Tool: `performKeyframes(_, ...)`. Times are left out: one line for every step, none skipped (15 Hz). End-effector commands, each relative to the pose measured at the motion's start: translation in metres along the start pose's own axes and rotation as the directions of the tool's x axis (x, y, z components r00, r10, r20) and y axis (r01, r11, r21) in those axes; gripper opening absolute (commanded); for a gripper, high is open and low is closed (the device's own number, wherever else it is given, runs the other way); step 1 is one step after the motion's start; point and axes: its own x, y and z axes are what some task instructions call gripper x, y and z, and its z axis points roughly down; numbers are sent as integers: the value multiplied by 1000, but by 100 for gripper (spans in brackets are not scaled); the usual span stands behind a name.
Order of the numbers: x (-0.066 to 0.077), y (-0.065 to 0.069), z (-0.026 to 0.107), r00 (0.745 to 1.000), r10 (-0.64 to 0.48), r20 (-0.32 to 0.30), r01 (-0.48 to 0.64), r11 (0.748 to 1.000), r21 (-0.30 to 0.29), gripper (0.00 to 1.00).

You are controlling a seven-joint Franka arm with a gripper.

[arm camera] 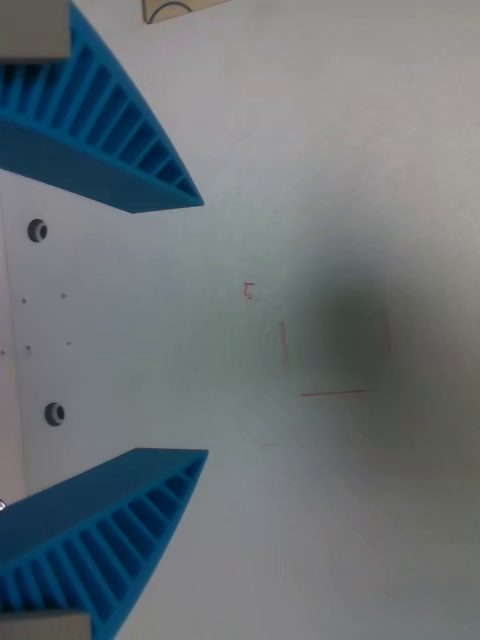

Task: Move in base positive x

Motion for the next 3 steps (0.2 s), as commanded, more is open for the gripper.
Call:
performKeyframes(18, -4, -2, 999, 13, 32, -13, 1000, 3, 100)
performKeyframes(23, -4, -1, 999, 13, 32, -13, 1000, 3, 100)
performKeyframes(28, -5, -1, 999, 13, 32, -13, 1000, 3, 100)
